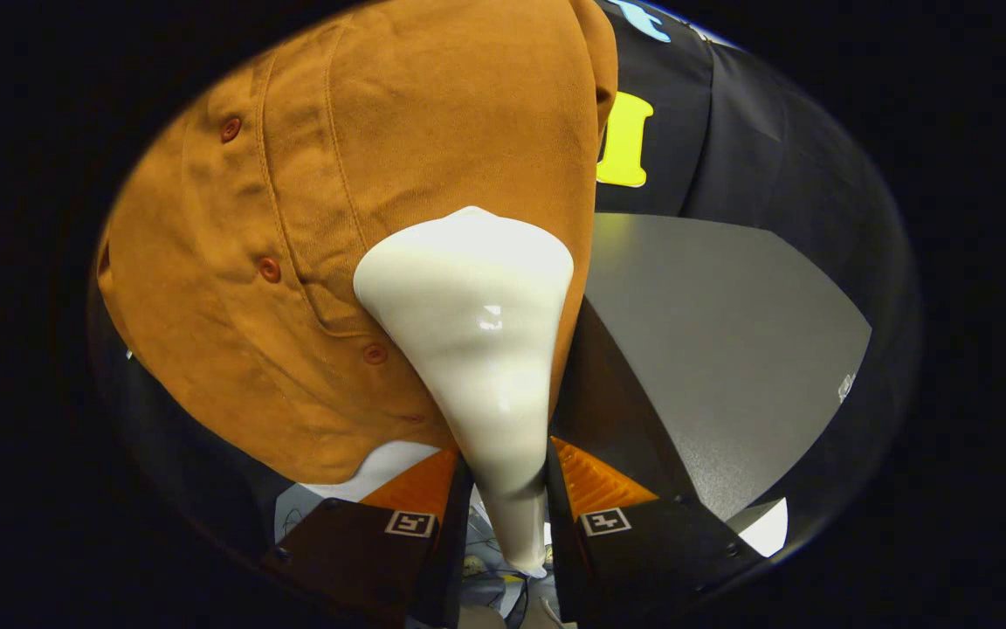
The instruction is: Iron the clothes twice with a garment steamer, once on the left side and once on the right side.
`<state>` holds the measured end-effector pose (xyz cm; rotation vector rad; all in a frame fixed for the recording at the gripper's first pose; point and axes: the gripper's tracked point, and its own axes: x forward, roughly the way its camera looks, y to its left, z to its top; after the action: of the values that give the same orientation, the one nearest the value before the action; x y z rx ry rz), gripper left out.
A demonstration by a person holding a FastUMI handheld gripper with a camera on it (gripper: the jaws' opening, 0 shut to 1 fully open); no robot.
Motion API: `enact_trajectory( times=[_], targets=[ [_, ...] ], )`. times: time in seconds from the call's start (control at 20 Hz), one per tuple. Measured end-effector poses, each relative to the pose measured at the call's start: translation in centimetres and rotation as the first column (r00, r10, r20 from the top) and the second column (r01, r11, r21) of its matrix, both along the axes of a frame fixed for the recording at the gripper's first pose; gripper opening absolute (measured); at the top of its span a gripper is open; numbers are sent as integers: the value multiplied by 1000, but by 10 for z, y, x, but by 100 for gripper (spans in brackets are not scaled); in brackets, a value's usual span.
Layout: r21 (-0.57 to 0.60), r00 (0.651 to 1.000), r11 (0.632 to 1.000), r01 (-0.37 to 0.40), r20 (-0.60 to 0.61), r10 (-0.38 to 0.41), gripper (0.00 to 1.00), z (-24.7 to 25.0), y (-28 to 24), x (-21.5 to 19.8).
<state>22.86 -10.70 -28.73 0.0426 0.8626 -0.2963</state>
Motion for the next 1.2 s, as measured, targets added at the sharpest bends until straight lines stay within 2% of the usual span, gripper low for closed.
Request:
enact_trajectory(
  times=[0.2,0.45,0.75,0.95,1.2],
  targets=[
    [-12,999,1000,3,35,-3,46,14,-3,-7],
    [-48,980,999,0,197,10,45,77,1,-4],
    [-103,895,991,-80,431,117,45,177,57,10],
    [-109,846,984,-141,503,177,45,197,100,7],
    [-102,819,971,-217,522,237,45,198,144,13]
  ],
)
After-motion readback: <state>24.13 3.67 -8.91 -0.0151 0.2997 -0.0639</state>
